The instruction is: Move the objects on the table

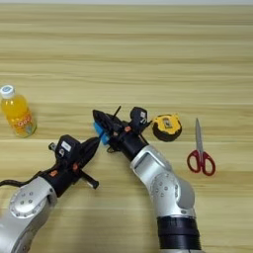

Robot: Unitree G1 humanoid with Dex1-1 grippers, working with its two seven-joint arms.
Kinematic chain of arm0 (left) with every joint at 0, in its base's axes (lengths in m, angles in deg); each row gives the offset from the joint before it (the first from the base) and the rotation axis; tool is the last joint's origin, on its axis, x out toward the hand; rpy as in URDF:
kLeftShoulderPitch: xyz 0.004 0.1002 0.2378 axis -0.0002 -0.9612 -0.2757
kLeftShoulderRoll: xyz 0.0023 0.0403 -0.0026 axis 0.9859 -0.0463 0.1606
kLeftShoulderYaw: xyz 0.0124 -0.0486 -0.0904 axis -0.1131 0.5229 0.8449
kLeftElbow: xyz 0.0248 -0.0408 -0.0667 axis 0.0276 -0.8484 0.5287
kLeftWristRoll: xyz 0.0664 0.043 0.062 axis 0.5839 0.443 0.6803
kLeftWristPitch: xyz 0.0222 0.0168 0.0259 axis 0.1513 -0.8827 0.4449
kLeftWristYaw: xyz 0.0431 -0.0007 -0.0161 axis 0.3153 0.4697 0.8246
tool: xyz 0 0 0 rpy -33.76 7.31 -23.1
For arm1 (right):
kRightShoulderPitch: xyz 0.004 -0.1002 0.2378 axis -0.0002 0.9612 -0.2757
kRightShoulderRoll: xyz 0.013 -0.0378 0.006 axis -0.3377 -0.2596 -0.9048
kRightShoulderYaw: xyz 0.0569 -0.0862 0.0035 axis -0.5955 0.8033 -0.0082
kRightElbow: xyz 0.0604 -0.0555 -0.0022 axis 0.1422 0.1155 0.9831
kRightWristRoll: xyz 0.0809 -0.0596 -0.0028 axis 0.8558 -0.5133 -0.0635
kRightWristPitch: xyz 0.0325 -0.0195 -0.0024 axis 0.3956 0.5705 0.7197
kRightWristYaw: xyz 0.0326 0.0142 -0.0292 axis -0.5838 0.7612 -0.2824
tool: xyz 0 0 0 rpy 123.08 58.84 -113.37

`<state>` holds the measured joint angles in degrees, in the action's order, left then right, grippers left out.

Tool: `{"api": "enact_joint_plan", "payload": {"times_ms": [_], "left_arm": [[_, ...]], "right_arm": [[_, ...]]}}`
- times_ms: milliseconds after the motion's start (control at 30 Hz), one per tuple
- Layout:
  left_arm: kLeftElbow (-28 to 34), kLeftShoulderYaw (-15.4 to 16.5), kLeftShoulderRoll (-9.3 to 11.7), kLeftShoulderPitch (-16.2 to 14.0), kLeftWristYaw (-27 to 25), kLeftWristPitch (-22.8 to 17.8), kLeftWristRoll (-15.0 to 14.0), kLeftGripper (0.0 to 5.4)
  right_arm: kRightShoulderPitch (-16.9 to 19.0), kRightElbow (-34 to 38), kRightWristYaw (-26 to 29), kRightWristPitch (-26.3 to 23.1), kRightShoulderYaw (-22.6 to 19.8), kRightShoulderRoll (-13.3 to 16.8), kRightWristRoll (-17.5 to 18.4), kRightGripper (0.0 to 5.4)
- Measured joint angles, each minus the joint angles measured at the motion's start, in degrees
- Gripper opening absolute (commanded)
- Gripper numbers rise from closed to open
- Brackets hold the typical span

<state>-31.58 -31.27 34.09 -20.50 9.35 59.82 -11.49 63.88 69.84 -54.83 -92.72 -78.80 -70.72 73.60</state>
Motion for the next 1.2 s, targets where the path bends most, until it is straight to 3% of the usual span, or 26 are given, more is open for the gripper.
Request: {"api": "enact_joint_plan", "payload": {"times_ms": [667,1200], "left_arm": [[-0.49,0.67,0.01,0.01,0.18,0.97,0.00,0.00],[-0.61,0.53,0.11,0.11,0.34,0.96,0.05,0.00]], "right_arm": [[0.00,1.03,0.98,-0.17,0.40,0.00,1.41,0.35],[0.00,1.07,0.87,-0.10,0.67,0.11,1.97,0.27]]}}
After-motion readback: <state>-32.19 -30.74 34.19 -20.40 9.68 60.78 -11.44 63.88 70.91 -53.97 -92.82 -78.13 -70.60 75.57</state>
